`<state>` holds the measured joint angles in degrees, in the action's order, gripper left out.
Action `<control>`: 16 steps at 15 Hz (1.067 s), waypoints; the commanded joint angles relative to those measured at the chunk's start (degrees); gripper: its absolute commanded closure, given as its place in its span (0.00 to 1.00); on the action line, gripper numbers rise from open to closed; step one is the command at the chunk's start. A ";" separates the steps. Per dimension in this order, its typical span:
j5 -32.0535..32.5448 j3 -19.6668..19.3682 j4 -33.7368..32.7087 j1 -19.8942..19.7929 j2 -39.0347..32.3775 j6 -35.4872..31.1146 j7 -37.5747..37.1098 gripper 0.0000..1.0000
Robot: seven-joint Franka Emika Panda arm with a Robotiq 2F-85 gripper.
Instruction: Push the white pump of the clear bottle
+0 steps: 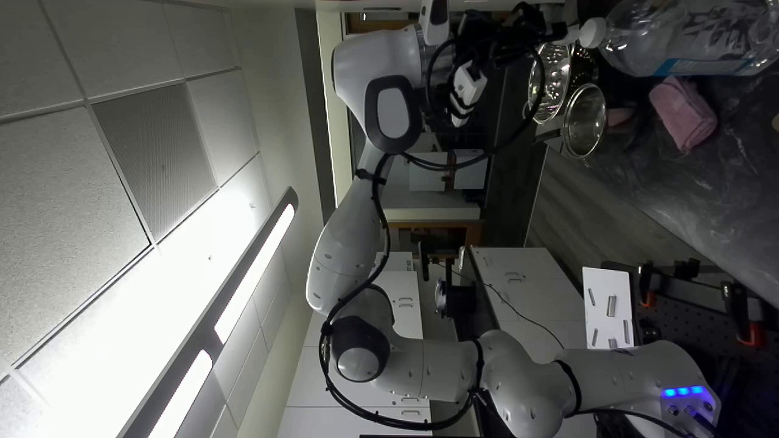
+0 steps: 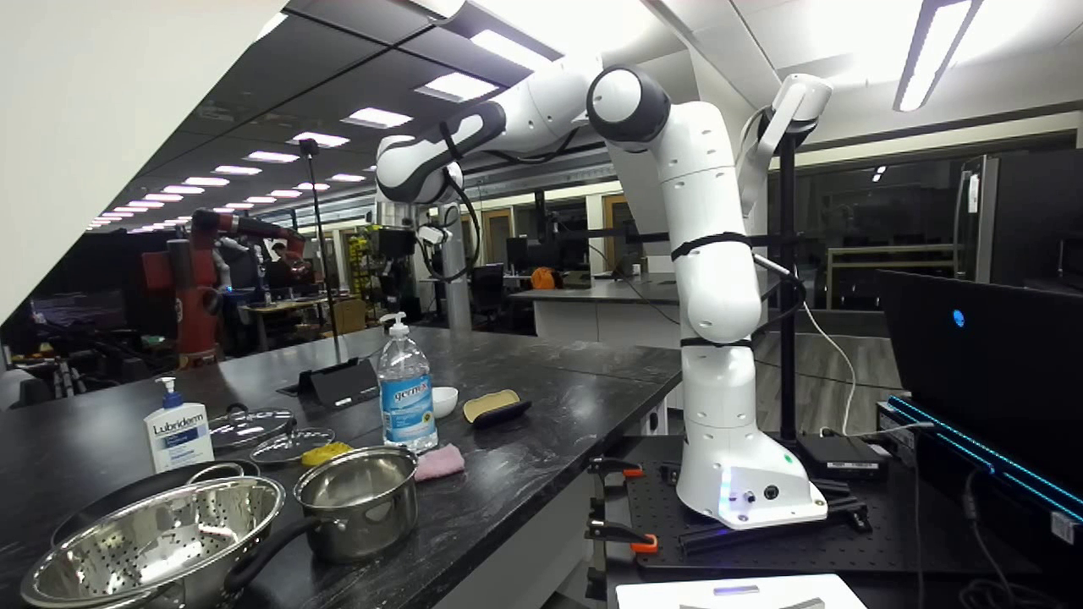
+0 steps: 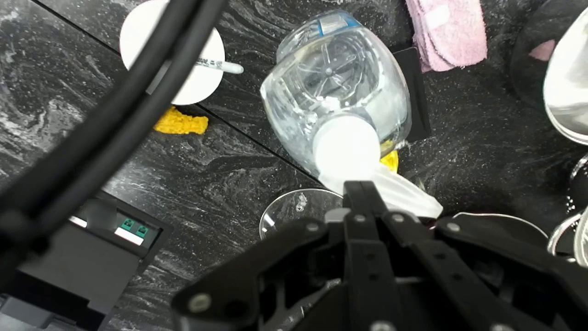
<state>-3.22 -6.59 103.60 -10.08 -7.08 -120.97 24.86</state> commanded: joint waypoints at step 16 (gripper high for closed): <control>-1.42 -0.56 12.29 -0.29 3.14 -7.48 6.08 1.00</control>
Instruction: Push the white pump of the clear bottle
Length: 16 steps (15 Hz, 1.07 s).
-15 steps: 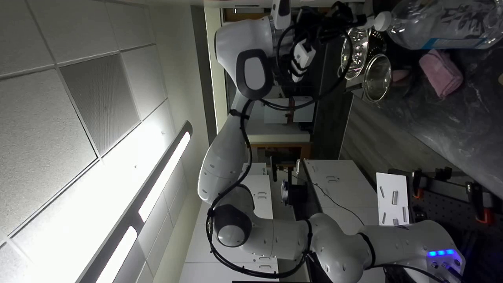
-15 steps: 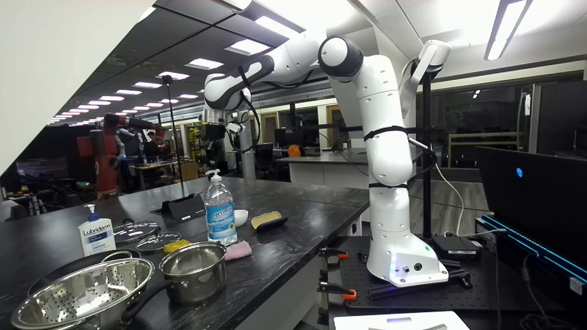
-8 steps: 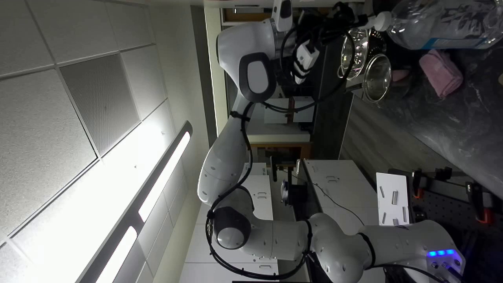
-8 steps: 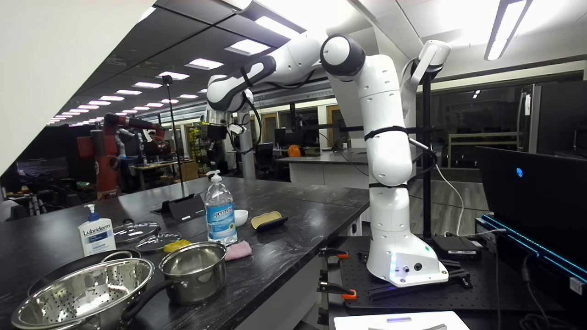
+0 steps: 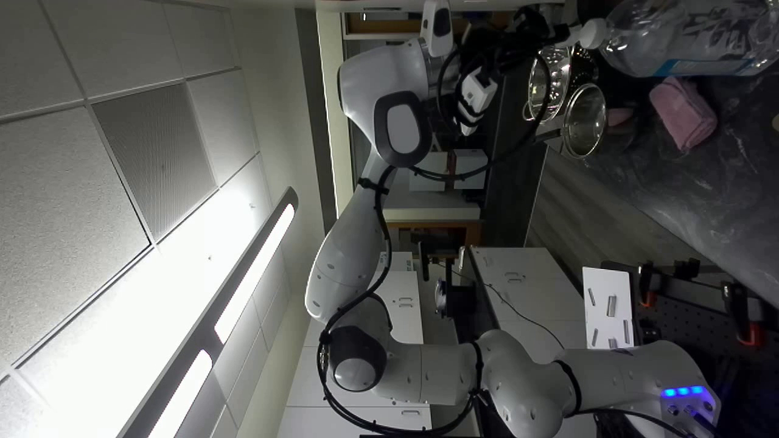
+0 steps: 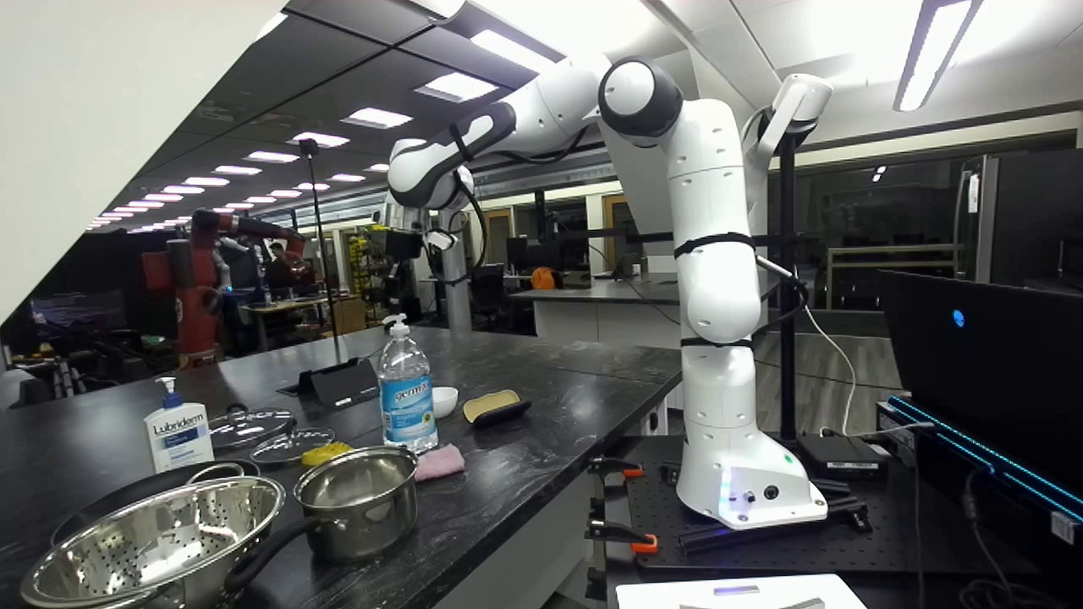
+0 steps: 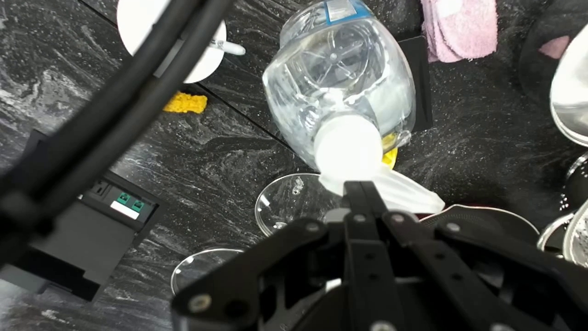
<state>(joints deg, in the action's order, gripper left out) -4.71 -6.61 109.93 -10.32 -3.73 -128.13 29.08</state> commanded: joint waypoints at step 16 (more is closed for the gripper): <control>-0.11 -1.37 7.13 0.39 3.03 1.81 1.70 1.00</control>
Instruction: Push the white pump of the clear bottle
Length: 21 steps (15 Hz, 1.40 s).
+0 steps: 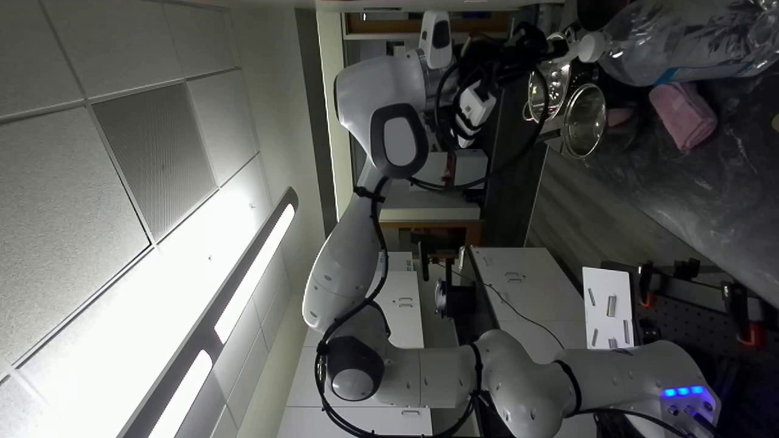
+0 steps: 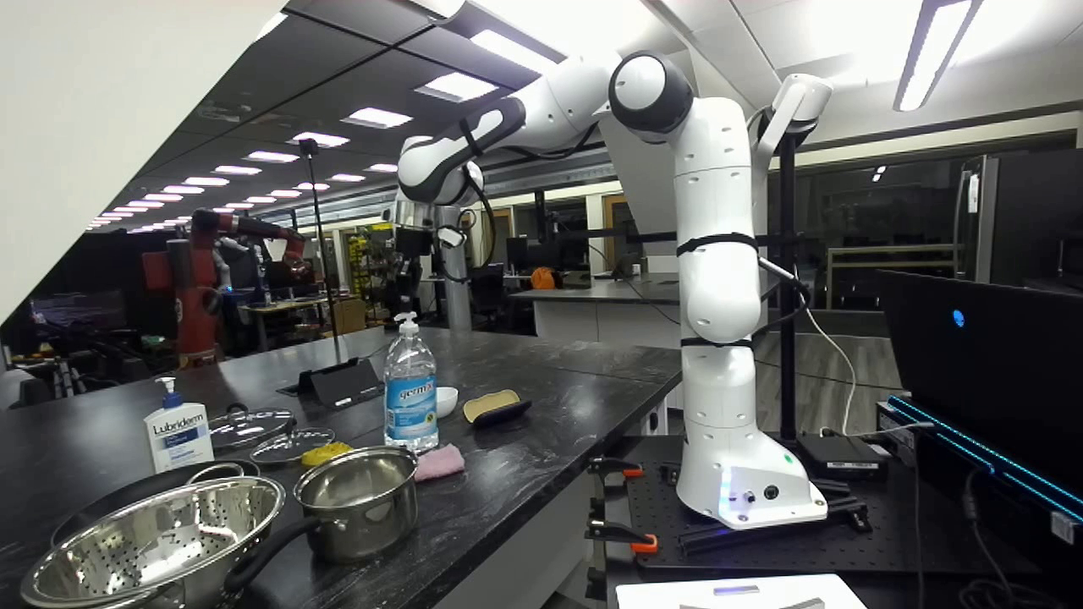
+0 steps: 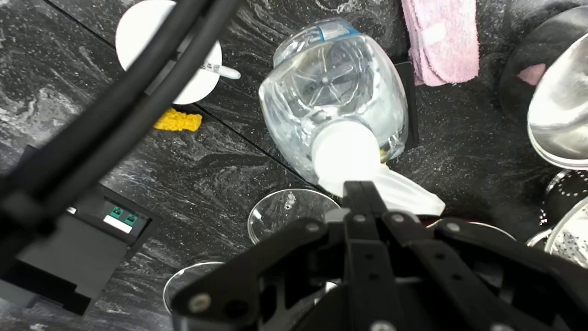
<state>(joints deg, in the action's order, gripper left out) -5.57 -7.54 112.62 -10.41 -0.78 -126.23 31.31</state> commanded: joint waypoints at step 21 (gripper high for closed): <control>5.76 2.49 3.44 5.72 7.50 -0.08 -3.24 1.00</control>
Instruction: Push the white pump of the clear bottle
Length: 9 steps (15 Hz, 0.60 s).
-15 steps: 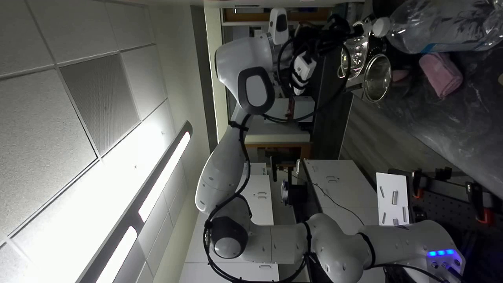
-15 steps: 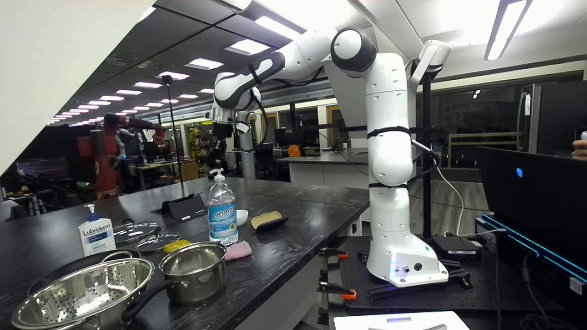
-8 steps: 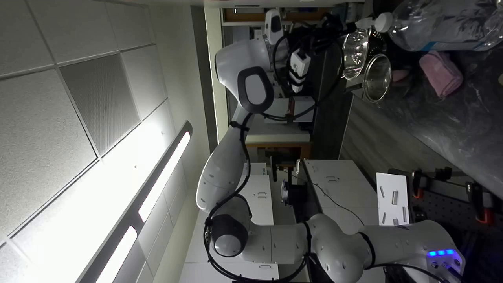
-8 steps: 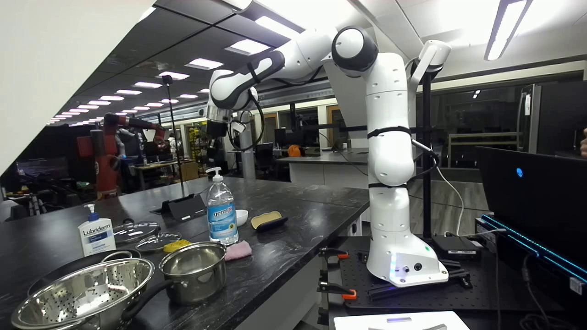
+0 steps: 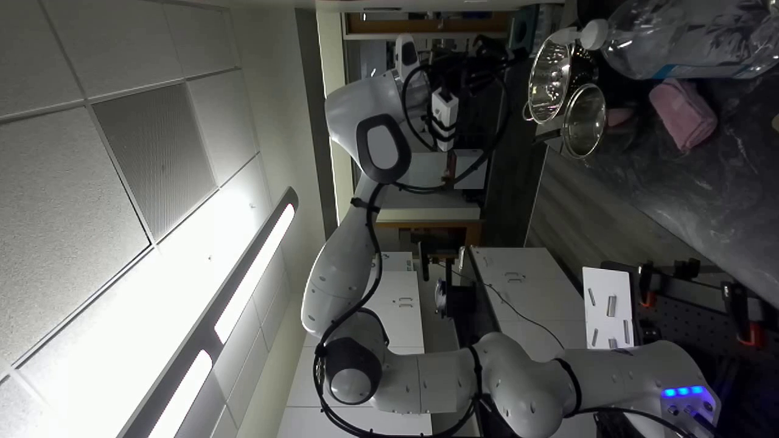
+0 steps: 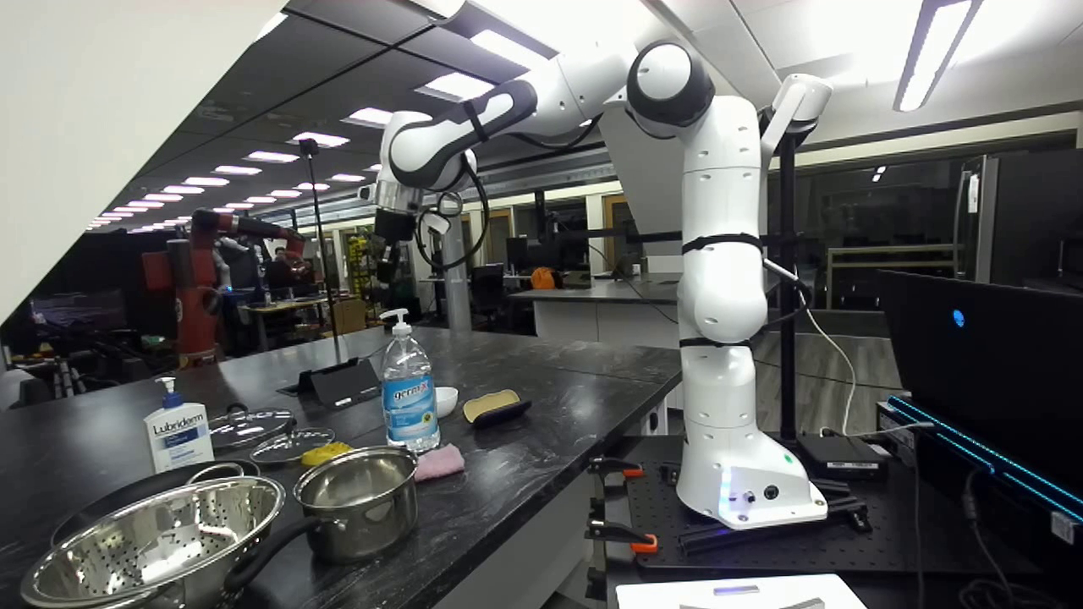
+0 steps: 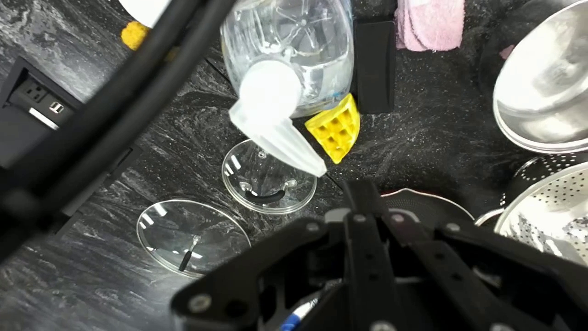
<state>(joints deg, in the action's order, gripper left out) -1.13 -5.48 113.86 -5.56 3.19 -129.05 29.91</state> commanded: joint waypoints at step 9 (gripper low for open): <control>5.52 2.88 2.71 3.02 9.41 15.19 -11.87 1.00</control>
<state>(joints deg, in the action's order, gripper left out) 1.19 -3.56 114.72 -3.09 9.06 -116.94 23.26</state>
